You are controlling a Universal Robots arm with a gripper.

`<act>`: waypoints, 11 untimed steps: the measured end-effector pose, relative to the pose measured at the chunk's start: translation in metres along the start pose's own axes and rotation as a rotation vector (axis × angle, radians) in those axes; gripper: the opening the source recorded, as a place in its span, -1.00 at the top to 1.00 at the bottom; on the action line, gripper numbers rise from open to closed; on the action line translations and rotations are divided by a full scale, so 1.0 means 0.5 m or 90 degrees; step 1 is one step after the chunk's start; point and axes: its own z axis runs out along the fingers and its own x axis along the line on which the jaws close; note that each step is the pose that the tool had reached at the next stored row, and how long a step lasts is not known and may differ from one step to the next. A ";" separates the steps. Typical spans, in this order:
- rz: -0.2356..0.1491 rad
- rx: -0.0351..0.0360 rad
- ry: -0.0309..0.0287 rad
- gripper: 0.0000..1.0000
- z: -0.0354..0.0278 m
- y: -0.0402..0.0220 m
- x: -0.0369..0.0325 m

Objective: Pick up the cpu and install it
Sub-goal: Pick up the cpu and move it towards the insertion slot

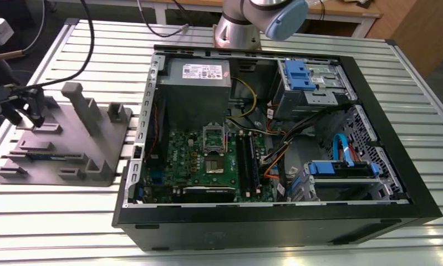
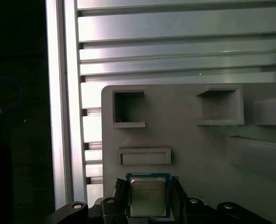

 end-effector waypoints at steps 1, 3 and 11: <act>0.000 -0.0001 -0.0001 0.06 -0.006 0.000 0.000; 0.000 0.0000 -0.0001 0.06 -0.017 0.001 0.000; -0.001 -0.0001 -0.0001 0.06 -0.070 0.003 -0.001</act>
